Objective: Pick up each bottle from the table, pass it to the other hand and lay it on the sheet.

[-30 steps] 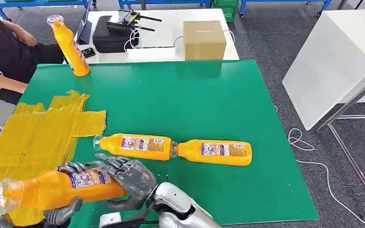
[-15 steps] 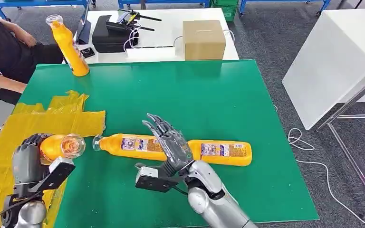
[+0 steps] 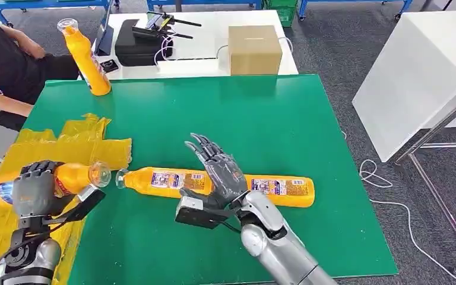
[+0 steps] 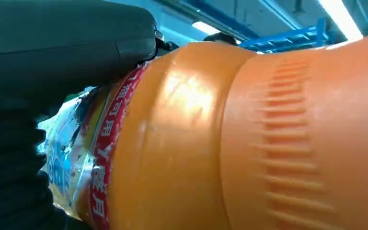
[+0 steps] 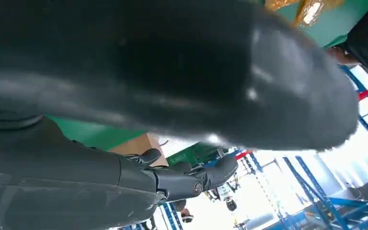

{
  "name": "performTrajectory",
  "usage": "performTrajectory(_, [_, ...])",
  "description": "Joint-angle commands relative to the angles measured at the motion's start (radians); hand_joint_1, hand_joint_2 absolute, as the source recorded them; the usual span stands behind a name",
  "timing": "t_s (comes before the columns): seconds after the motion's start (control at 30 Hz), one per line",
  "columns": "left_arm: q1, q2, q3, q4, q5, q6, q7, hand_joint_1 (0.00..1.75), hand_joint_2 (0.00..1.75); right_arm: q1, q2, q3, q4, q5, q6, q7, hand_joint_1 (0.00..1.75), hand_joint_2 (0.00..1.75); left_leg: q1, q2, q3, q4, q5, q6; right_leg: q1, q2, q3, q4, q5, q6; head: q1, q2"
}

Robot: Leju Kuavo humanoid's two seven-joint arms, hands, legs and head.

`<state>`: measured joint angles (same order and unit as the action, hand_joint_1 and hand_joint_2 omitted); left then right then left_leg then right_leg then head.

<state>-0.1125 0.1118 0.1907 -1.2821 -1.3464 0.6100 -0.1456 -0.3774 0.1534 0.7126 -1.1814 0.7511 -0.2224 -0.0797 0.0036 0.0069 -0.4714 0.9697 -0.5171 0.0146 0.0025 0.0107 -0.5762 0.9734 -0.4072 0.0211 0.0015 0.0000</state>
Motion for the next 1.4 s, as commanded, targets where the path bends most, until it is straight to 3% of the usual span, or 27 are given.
performTrajectory(0.03, [-0.134,0.037,-0.082,0.259,-0.167,-0.024,0.166,1.75,1.75,-0.1,-0.009,0.067,0.207,0.017,0.034,0.038,0.0,1.75,0.0,-0.003,0.001,-0.001,0.001,0.0,0.0,-0.003,0.002,-0.001,0.0,0.0,0.0,0.0])
performTrajectory(0.5, [-0.175,0.023,-0.108,0.342,-0.194,-0.036,0.212,1.75,1.75,-0.098,-0.006,0.078,0.246,0.028,0.033,0.058,0.0,1.75,0.0,-0.002,0.0,0.0,0.0,0.0,0.0,-0.002,0.001,-0.001,0.0,0.0,0.0,0.0])
performTrajectory(0.53, [-0.177,0.027,-0.108,0.347,-0.205,-0.041,0.222,0.17,1.75,-0.1,-0.006,0.078,0.246,0.029,0.036,0.059,0.0,1.75,0.001,-0.002,0.001,0.0,0.0,0.0,0.001,-0.002,0.002,-0.001,0.0,0.001,0.0,0.0])
performTrajectory(0.57, [-0.188,0.037,-0.141,0.371,-0.22,-0.061,0.275,0.0,1.75,-0.104,-0.004,0.081,0.257,0.037,0.048,0.076,0.0,1.75,0.0,-0.002,0.0,0.0,0.0,0.0,0.0,-0.002,0.001,-0.001,0.0,0.0,0.0,0.0])
performTrajectory(0.6, [-0.187,0.065,-0.206,0.378,-0.224,-0.066,0.288,0.0,1.75,-0.106,-0.001,0.08,0.271,0.041,0.052,0.083,0.0,1.75,0.001,-0.002,0.001,0.0,0.0,-0.001,0.001,-0.003,0.002,-0.001,0.0,0.001,0.0,0.0])
performTrajectory(0.63, [-0.191,0.051,-0.199,0.398,-0.224,-0.07,0.268,0.0,0.0,-0.114,0.006,0.084,0.306,0.047,0.062,0.093,0.0,1.75,0.001,-0.003,0.0,0.0,0.001,-0.001,0.001,-0.003,0.002,-0.001,0.0,0.0,0.0,0.0])
performTrajectory(0.93, [-0.267,-0.007,-0.261,0.451,-0.205,-0.141,0.192,0.0,0.0,-0.219,0.093,0.077,0.591,0.094,0.055,0.162,0.0,1.75,0.0,-0.004,0.0,0.0,0.001,0.0,0.0,-0.004,0.002,-0.001,0.0,0.001,0.0,0.0])
performTrajectory(1.13, [-0.3,-0.019,-0.334,0.449,-0.056,-0.185,0.048,0.0,0.0,-0.328,0.159,0.039,0.781,0.122,0.074,0.202,0.0,1.75,0.0,-0.003,0.0,0.001,0.001,0.0,0.0,-0.003,0.001,0.0,0.0,0.001,0.0,0.0])
performTrajectory(1.4, [-0.312,-0.02,-0.355,0.439,-0.034,-0.208,0.046,0.0,0.0,-0.345,0.167,0.027,0.805,0.131,0.073,0.208,0.0,1.75,0.001,-0.004,0.0,0.001,0.001,0.0,0.0,-0.004,0.002,0.0,0.0,0.001,0.0,0.0])
